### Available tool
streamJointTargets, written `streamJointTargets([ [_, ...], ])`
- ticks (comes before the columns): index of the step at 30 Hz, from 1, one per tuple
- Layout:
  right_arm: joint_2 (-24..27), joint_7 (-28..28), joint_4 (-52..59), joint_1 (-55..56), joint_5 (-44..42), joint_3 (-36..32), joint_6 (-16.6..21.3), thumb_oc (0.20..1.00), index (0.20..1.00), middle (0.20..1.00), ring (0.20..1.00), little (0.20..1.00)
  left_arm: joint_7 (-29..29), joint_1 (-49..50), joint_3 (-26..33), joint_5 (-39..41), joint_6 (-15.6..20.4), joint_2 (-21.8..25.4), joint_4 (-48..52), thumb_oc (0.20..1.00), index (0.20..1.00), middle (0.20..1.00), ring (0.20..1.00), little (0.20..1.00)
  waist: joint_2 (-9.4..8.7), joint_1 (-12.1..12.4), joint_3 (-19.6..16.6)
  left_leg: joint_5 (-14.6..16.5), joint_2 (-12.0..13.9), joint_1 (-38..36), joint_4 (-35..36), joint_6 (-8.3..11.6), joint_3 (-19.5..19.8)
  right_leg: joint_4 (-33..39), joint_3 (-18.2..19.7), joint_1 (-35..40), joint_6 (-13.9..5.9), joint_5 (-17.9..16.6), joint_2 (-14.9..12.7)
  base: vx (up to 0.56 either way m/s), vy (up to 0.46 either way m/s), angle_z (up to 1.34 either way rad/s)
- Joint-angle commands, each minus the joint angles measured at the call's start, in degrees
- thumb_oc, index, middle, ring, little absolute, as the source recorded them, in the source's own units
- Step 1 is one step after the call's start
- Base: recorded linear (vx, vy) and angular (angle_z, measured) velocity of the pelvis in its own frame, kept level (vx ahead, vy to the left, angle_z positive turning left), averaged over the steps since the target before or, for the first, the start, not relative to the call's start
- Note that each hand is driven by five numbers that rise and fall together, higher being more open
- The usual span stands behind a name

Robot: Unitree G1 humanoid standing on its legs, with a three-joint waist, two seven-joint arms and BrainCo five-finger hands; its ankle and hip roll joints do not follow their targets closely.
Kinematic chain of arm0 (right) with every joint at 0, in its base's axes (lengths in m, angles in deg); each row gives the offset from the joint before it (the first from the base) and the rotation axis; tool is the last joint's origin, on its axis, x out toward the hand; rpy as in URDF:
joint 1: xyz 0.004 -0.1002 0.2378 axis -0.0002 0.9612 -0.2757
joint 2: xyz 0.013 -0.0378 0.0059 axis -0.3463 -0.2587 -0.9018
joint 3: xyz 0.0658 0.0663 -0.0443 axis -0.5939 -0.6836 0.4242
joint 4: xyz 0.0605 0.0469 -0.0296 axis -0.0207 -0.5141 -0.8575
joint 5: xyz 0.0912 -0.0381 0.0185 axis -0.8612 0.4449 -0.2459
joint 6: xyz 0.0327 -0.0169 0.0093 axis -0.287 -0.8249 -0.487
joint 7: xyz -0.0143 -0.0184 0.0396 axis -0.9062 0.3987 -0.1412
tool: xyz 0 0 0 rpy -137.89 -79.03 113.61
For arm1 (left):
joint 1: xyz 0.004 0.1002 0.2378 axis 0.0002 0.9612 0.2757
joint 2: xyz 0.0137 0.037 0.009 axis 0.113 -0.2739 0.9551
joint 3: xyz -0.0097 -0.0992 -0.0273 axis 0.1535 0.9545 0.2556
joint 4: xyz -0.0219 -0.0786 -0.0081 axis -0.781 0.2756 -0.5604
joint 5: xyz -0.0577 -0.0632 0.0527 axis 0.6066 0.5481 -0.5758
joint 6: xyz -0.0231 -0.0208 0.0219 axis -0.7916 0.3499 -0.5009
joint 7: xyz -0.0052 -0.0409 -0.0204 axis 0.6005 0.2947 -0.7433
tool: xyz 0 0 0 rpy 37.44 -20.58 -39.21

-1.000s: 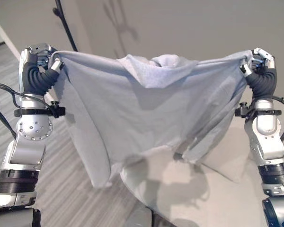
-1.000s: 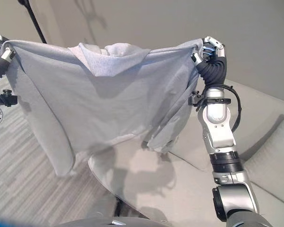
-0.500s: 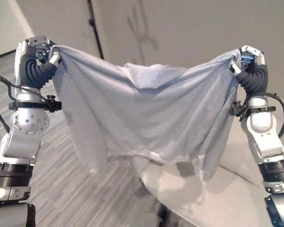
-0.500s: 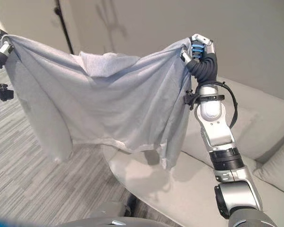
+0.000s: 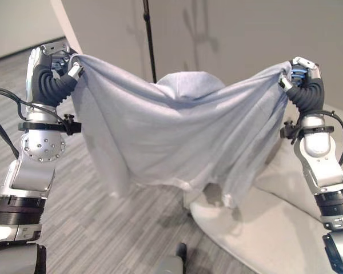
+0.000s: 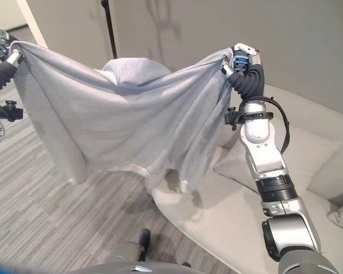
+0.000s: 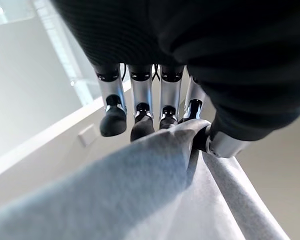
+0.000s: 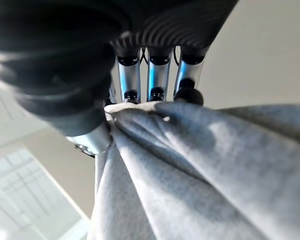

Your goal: Hang the clothes on the sofa on the clothes rack.

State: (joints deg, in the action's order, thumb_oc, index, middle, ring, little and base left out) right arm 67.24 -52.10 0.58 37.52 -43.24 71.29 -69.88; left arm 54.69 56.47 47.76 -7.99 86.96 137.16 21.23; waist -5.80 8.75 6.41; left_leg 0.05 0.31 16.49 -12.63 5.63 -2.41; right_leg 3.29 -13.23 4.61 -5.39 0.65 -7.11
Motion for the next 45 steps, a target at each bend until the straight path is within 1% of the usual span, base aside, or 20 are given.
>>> streamJointTargets([
  [1, 1.46, -2.84, 1.62, -0.57, 1.58, -3.92, 2.74, 0.200, 0.200, 0.200, 0.200, 0.200, -2.57, -2.52, -0.32, 2.85, 1.60, 1.81, 0.19, 0.200, 0.200, 0.200, 0.200, 0.200, 3.03, -0.33, -5.44, -6.40, 10.59, 2.31, 17.21, 2.56, 4.38, 1.68, 0.90, 0.98, -6.56, 3.29, 0.11, 0.21, 0.513, 0.11],
  [2, 1.54, -3.26, 2.30, 0.60, 3.01, -5.02, 2.36, 0.200, 0.200, 0.200, 0.200, 0.200, -2.01, -3.72, -1.63, 2.87, 1.46, 1.17, 0.76, 0.200, 0.200, 0.200, 0.200, 0.200, 4.64, -0.06, -6.76, -6.59, 11.41, -1.10, 17.24, 4.50, 5.48, 0.24, 0.23, 2.12, -7.43, 3.33, -1.88, 0.34, 0.948, 0.02],
  [3, 0.33, -3.63, 3.24, 2.27, 4.08, -6.64, 2.28, 0.200, 0.200, 0.200, 0.200, 0.200, -1.27, -4.53, -3.17, 3.15, 1.94, 0.14, 1.90, 0.200, 0.200, 0.200, 0.200, 0.200, 5.28, -0.20, -7.73, -6.79, 9.64, -2.77, 16.30, 4.71, 5.92, -1.00, -0.17, 2.60, -8.42, 1.34, -5.63, 0.27, 0.802, -0.01],
  [4, 0.23, -3.61, 3.51, 2.65, 4.16, -6.86, 2.19, 0.200, 0.200, 0.200, 0.200, 0.200, -1.22, -4.57, -3.38, 3.17, 1.91, 0.15, 1.95, 0.200, 0.200, 0.200, 0.200, 0.200, 4.98, -0.09, -7.77, -6.69, 9.31, -2.84, 16.18, 4.55, 5.81, -0.96, -0.17, 2.72, -8.63, 1.30, -5.98, 0.16, 0.621, 0.01],
  [5, -0.95, -3.44, 3.90, 3.22, 4.27, -7.14, 1.75, 0.200, 0.200, 0.200, 0.200, 0.200, -0.98, -4.33, -3.52, 3.13, 1.59, 0.33, 2.22, 0.200, 0.200, 0.200, 0.200, 0.200, 4.91, -0.20, -8.03, -6.18, 8.16, -3.80, 14.83, 4.34, 5.64, -1.87, -0.31, 2.50, -8.86, -0.08, -7.67, 0.08, 0.397, 0.06],
  [7, -2.72, -3.30, 4.84, 3.92, 5.85, -7.41, 0.66, 0.200, 0.200, 0.200, 0.200, 0.200, -0.18, -4.26, -3.55, 2.04, 1.06, 1.82, 4.16, 0.200, 0.200, 0.200, 0.200, 0.200, 3.53, -0.20, -8.85, -4.10, 4.24, -6.27, 12.03, 2.25, 4.07, -3.24, -0.16, 1.66, -9.61, -3.35, -12.08, 0.17, 0.759, -0.08],
  [8, -3.45, -3.45, 5.42, 4.41, 6.24, -7.60, 0.38, 0.200, 0.200, 0.200, 0.200, 0.200, 0.09, -3.81, -3.33, 1.35, 0.81, 2.38, 5.26, 0.200, 0.200, 0.200, 0.200, 0.200, 2.76, -0.60, -8.86, -2.73, 2.63, -6.78, 10.99, 0.75, 3.69, -4.61, 1.11, 1.03, -8.95, -3.34, -12.51, 0.14, 0.585, -0.32],
  [9, -3.55, -3.48, 5.49, 4.51, 6.30, -7.63, 0.38, 0.200, 0.200, 0.200, 0.200, 0.200, 0.09, -3.78, -3.37, 1.33, 0.77, 2.43, 5.30, 0.200, 0.200, 0.200, 0.200, 0.200, 2.65, -0.56, -8.90, -2.60, 2.57, -6.73, 10.84, 0.69, 3.63, -4.91, 1.22, 0.86, -8.96, -3.15, -12.60, 0.09, 0.358, -0.20],
  [11, -2.53, -3.12, 6.14, 5.52, 6.47, -8.88, 0.17, 0.200, 0.200, 0.200, 0.200, 0.200, 1.14, -5.33, -5.44, 1.19, 0.56, 2.07, 5.16, 0.200, 0.200, 0.200, 0.200, 0.200, 2.16, -1.50, -8.62, -2.20, 1.24, -7.17, 11.21, -0.18, 3.77, -6.74, 3.43, -0.20, -7.45, -1.80, -9.55, 0.06, 0.252, 0.10],
  [13, -2.21, -3.16, 5.98, 4.58, 6.30, -8.88, 0.54, 0.200, 0.200, 0.200, 0.200, 0.200, 1.53, -6.24, -6.46, 0.91, 0.60, 2.10, 5.02, 0.200, 0.200, 0.200, 0.200, 0.200, 2.04, -1.30, -8.74, -2.93, 0.65, -7.14, 11.30, -0.53, 3.27, -5.37, 2.08, -0.37, -7.28, -1.20, -7.57, 0.05, 0.223, 0.20],
  [16, -1.97, -2.58, 5.10, 2.86, 5.47, -7.32, 1.03, 0.200, 0.200, 0.200, 0.200, 0.200, 1.89, -5.84, -6.53, 0.72, 0.37, 1.06, 4.65, 0.200, 0.200, 0.200, 0.200, 0.200, 1.79, -1.04, -8.08, -2.67, -0.50, -8.96, 11.96, -1.60, 2.45, -3.12, 0.50, -3.63, -5.38, -1.72, -2.46, 0.05, 0.117, 0.09],
  [17, -1.95, -2.27, 4.79, 2.45, 5.07, -6.83, 1.23, 0.200, 0.200, 0.200, 0.200, 0.200, 1.83, -5.49, -6.27, 0.56, 0.42, 0.63, 4.64, 0.200, 0.200, 0.200, 0.200, 0.200, 1.90, -0.99, -7.55, -2.52, -0.98, -9.72, 12.40, -1.81, 2.51, -2.61, 0.05, -5.28, -5.14, -2.20, -0.70, 0.03, 0.070, -0.14],
  [18, -1.93, -2.27, 4.75, 2.42, 5.06, -6.79, 1.25, 0.200, 0.200, 0.200, 0.200, 0.200, 1.83, -5.44, -6.21, 0.55, 0.42, 0.61, 4.65, 0.200, 0.200, 0.200, 0.200, 0.200, 1.95, -0.99, -7.54, -2.53, -0.95, -9.76, 12.44, -1.80, 2.50, -2.60, 0.06, -5.27, -5.13, -2.21, -0.67, 0.03, 0.096, -0.18],
  [19, -1.46, -2.23, 4.37, 2.23, 5.03, -6.42, 1.58, 0.200, 0.200, 0.200, 0.200, 0.200, 1.65, -4.95, -5.97, 0.33, 0.37, -0.33, 4.56, 0.200, 0.200, 0.200, 0.200, 0.200, 1.80, -1.52, -6.16, -1.86, -1.99, -10.84, 12.91, -2.33, 2.36, -0.54, -0.45, -7.59, -4.89, -3.34, 1.82, 0.12, 0.081, -0.21],
  [20, -0.89, -1.96, 3.98, 2.32, 5.06, -7.06, 1.46, 0.200, 0.200, 0.200, 0.200, 0.200, 1.49, -4.74, -5.62, -0.62, 0.59, -1.37, 4.92, 0.200, 0.200, 0.200, 0.200, 0.200, 1.78, -2.26, -5.36, -1.53, -2.69, -11.09, 12.59, -2.20, 3.21, 1.49, 1.33, -6.75, -4.84, -3.69, 2.93, 0.18, 0.060, 0.06],
  [23, -0.17, -1.77, 3.78, 1.94, 4.62, -6.91, 1.65, 0.200, 0.200, 0.200, 0.200, 0.200, 1.80, -3.91, -5.04, -1.18, 0.52, -1.94, 5.64, 0.200, 0.200, 0.200, 0.200, 0.200, 2.17, -2.20, -5.58, -1.63, -2.34, -12.07, 13.07, -2.00, 3.33, 1.71, 0.62, -6.88, -5.37, -4.86, 2.66, 0.13, -0.024, 0.53],
  [26, -0.04, -1.43, 4.19, 2.61, 4.39, -6.80, 1.59, 0.200, 0.200, 0.200, 0.200, 0.200, 2.18, -2.96, -4.75, -1.47, 0.45, -2.75, 5.78, 0.200, 0.200, 0.200, 0.200, 0.200, 2.33, -3.15, -6.27, -1.45, -1.79, -12.68, 13.85, -2.26, 2.85, 1.71, 0.67, -7.28, -5.59, -5.04, 2.96, 0.12, -0.046, 0.22],
  [35, -0.30, -0.08, 4.22, 3.13, 2.58, -5.67, 1.07, 0.200, 0.200, 0.200, 0.200, 0.200, 2.35, -1.04, -4.45, -1.30, -0.45, -3.20, 5.67, 0.200, 0.200, 0.200, 0.200, 0.200, 2.58, -4.24, -7.57, -1.57, -0.01, -14.77, 16.35, -2.17, 2.90, 1.71, 0.91, -6.15, -5.81, -3.81, 3.51, 0.09, -0.071, 0.08],
  [41, -0.13, 1.06, 3.23, 2.31, 0.60, -4.29, 1.57, 0.200, 0.200, 0.200, 0.200, 0.200, 2.66, 0.54, -3.36, -0.92, -0.32, -3.01, 6.22, 0.200, 0.200, 0.200, 0.200, 0.200, 1.74, -3.83, -5.80, 1.39, 0.92, -11.84, 8.58, -1.22, 5.00, 1.71, -0.28, -4.74, -4.96, -3.52, 3.79, 0.01, -0.097, 0.06],
  [45, 1.05, 1.11, 2.82, 0.92, -0.18, -3.62, 1.47, 0.200, 0.200, 0.200, 0.200, 0.200, 2.42, 0.84, -2.81, -0.57, -0.45, -2.95, 6.20, 0.200, 0.200, 0.200, 0.200, 0.200, 1.49, -3.75, -4.00, -0.15, 2.20, -7.36, 6.59, -0.14, 4.65, 1.71, -0.78, -4.24, -4.73, -2.91, 3.45, -0.01, -0.001, 0.07],
])
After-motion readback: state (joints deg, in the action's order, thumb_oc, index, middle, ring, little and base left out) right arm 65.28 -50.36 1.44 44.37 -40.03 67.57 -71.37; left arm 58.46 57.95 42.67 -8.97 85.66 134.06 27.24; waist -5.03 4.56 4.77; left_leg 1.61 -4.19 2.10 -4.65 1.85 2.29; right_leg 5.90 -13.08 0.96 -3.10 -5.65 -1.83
